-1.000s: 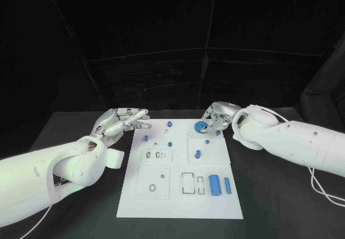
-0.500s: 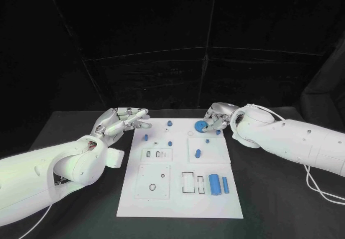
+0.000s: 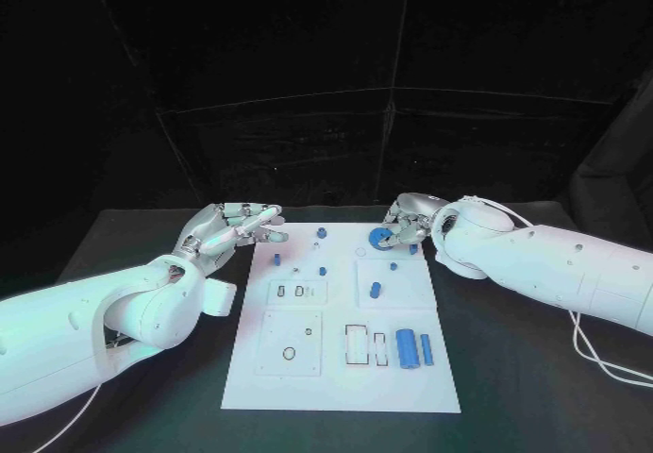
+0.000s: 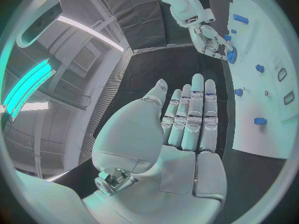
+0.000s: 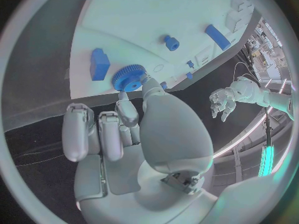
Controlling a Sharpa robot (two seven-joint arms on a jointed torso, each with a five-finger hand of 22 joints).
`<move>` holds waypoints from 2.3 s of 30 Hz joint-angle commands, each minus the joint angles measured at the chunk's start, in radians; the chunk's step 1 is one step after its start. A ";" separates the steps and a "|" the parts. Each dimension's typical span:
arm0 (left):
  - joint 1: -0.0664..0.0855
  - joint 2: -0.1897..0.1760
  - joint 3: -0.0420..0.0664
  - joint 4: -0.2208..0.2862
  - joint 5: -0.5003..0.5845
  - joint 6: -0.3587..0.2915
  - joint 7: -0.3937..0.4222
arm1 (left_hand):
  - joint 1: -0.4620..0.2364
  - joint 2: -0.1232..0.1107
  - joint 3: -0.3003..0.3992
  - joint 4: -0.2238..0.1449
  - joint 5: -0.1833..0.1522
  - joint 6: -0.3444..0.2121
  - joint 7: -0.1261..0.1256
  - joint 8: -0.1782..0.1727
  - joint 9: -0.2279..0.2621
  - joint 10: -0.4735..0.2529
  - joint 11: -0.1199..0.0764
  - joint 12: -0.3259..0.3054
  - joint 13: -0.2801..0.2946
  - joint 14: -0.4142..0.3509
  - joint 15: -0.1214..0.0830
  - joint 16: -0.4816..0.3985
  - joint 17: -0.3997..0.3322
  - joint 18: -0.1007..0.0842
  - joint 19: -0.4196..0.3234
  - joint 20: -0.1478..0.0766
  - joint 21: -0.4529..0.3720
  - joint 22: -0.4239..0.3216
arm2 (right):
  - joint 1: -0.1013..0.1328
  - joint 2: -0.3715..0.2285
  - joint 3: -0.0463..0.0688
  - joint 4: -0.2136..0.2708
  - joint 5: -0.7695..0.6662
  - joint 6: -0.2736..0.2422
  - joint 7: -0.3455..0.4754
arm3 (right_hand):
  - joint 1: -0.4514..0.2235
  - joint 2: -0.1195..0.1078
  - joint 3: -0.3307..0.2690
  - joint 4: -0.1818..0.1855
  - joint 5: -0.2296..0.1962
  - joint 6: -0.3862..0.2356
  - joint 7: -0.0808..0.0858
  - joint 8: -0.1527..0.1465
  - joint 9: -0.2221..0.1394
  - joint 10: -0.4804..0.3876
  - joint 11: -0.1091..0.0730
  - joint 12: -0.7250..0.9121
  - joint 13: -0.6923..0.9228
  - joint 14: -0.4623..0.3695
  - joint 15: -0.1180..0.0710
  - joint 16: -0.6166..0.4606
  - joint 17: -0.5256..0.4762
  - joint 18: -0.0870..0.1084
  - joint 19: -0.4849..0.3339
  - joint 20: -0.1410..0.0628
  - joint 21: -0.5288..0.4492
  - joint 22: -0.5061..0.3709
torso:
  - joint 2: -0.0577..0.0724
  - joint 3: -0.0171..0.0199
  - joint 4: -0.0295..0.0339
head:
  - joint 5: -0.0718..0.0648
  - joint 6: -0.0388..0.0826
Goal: Assemble the parts on the task board
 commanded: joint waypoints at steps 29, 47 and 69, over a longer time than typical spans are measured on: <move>0.001 0.003 0.000 0.000 0.000 0.017 -0.002 | 0.007 0.007 0.004 -0.007 0.004 0.006 0.004 -0.006 -0.001 0.008 0.001 -0.006 -0.001 0.004 -0.001 -0.006 0.003 0.015 0.007 -0.003 -0.006 -0.003 | 0.001 0.014 0.001 0.049 -0.149 -0.126 0.024 | 0.106 0.067 0.114 -0.093 -0.103 0.115 -0.027 0.061 0.008 0.108 -0.026 0.157 0.195 0.084 -0.013 0.019 0.178 -0.021 0.031 -0.016 0.029 0.075 | 0.000 0.0001 0.0013 | -0.003 0.001; 0.002 0.006 0.000 0.002 0.000 0.019 -0.002 | 0.007 0.007 0.005 -0.008 0.004 0.007 0.004 -0.007 -0.001 0.008 0.001 -0.007 -0.001 0.004 -0.001 -0.007 0.003 0.015 0.007 -0.003 -0.006 -0.003 | 0.001 0.115 0.000 0.096 -0.195 -0.189 0.010 | 0.090 0.057 0.142 -0.098 -0.079 0.123 -0.029 0.046 0.003 0.111 -0.029 0.159 0.201 0.084 -0.017 0.018 0.177 -0.023 0.037 -0.022 0.034 0.084 | 0.001 0.0000 0.0049 | 0.021 0.002; 0.002 0.016 0.000 -0.003 0.000 0.017 0.000 | 0.007 0.007 0.006 -0.008 0.004 0.007 0.005 -0.007 -0.001 0.008 0.001 -0.008 -0.001 0.004 0.000 -0.007 0.004 0.015 0.007 -0.003 -0.007 -0.004 | -0.016 0.245 -0.003 -0.002 -0.212 -0.075 -0.027 | 0.066 0.045 0.161 -0.099 -0.101 0.110 -0.021 0.023 -0.003 0.087 -0.022 0.126 0.170 0.083 -0.012 0.017 0.174 -0.022 0.035 -0.019 0.032 0.082 | 0.001 0.0016 0.0013 | 0.015 -0.004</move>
